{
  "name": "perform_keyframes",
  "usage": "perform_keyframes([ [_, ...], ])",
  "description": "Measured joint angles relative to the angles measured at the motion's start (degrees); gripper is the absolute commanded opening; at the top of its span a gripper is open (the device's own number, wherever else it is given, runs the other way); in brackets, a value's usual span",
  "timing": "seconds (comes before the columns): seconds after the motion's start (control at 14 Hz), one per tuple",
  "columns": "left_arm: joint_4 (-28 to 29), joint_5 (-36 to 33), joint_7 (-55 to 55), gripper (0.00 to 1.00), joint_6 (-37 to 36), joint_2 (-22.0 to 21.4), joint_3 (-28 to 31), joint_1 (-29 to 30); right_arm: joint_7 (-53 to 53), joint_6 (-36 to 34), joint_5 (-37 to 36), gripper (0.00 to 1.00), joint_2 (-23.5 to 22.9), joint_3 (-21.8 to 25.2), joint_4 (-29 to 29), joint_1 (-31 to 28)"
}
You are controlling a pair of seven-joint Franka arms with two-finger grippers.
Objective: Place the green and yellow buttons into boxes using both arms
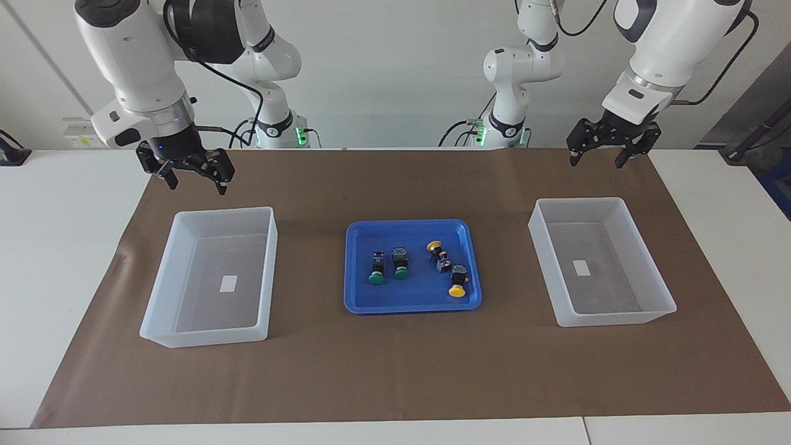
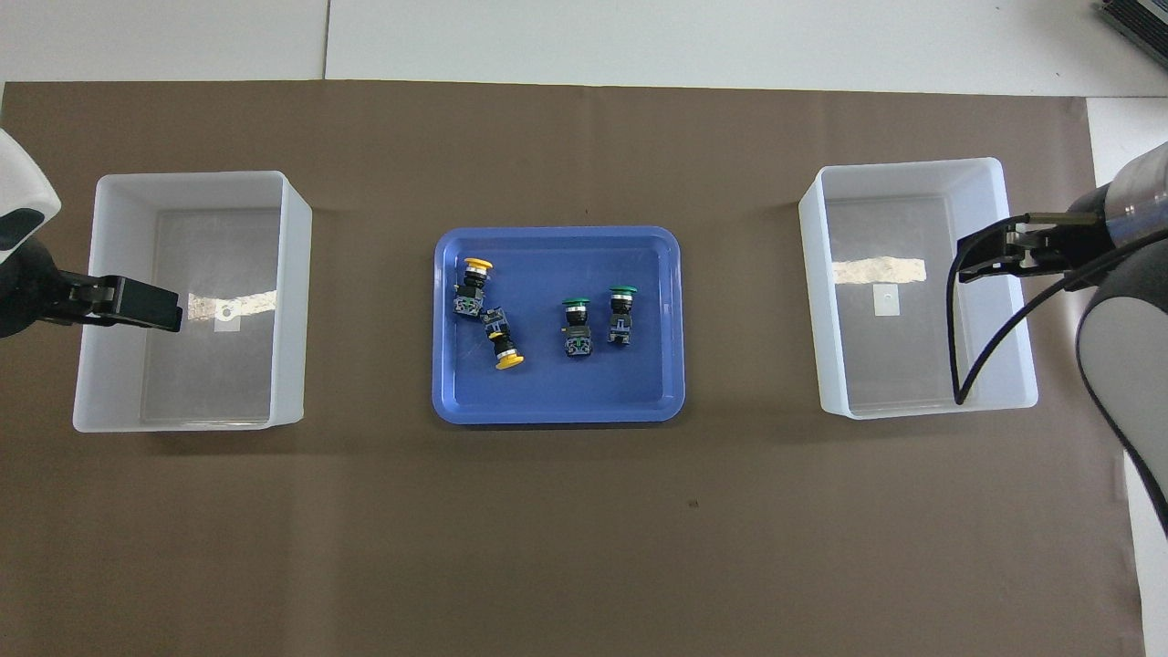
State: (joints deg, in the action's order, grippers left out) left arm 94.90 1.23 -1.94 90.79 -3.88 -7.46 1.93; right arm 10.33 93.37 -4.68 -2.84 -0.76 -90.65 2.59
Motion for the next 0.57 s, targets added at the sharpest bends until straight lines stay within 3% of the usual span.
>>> perform_keyframes([
  [0.57, 1.00, 0.02, 1.93, 1.00, 1.69, -0.11, -0.13, -0.04, 0.06, 0.15, 2.03, 1.00, 3.59, -0.23, -3.83, 0.07],
])
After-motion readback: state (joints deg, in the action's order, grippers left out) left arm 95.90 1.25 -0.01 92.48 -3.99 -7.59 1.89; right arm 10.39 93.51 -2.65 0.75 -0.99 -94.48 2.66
